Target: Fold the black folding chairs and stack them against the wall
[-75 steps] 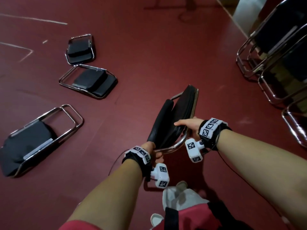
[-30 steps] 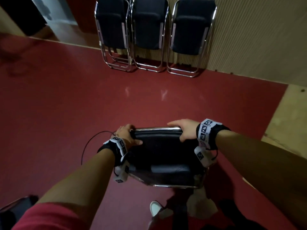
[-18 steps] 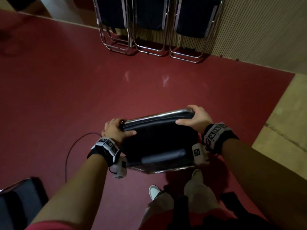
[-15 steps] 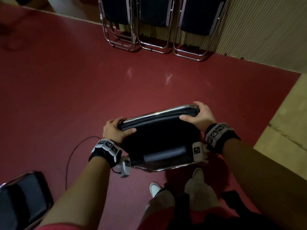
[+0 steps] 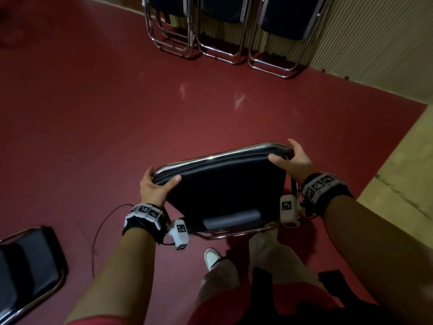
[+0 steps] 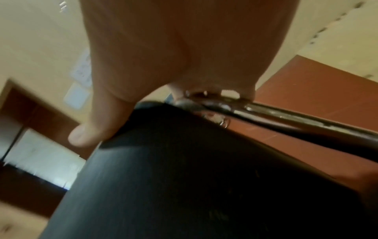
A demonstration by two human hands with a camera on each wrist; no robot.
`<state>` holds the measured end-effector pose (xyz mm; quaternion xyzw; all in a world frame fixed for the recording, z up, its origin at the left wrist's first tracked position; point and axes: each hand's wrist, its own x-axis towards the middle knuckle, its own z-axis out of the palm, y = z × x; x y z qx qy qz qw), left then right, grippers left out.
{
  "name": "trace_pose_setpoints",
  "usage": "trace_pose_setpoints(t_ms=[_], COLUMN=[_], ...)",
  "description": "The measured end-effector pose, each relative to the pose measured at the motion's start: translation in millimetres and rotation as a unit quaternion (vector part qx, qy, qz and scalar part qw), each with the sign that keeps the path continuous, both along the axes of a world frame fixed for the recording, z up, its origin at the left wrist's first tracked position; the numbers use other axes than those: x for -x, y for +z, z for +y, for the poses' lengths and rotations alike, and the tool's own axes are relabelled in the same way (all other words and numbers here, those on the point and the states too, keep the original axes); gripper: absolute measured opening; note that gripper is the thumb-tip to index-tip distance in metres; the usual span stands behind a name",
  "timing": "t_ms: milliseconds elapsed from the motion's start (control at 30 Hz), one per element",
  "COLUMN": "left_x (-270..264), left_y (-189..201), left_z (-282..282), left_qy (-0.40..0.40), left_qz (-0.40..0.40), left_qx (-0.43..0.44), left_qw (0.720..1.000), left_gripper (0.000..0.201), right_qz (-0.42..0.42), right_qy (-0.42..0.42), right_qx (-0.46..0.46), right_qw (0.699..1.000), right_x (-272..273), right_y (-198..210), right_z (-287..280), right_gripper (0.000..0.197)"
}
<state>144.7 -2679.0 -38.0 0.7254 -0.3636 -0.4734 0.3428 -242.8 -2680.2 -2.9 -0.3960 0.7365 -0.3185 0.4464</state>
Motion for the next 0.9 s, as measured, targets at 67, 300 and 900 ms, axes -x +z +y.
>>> trace_pose_setpoints(t_ms=[67, 300, 900], left_x=[4, 23, 153], left_y=[-4, -12, 4], left_z=[2, -1, -90], left_qy=[0.026, 0.075, 0.201], left_qz=[0.019, 0.058, -0.007], left_qx=[0.000, -0.010, -0.056], left_qw=[0.999, 0.995, 0.978], left_gripper=[0.072, 0.057, 0.062], right_qz=[-0.017, -0.008, -0.046], right_qy=[0.002, 0.013, -0.022], right_qx=[0.006, 0.055, -0.044], right_qw=[1.000, 0.998, 0.998], right_x=[10, 31, 144], right_y=[-8, -28, -54], right_z=[0, -31, -124], right_gripper=[0.098, 0.068, 0.048])
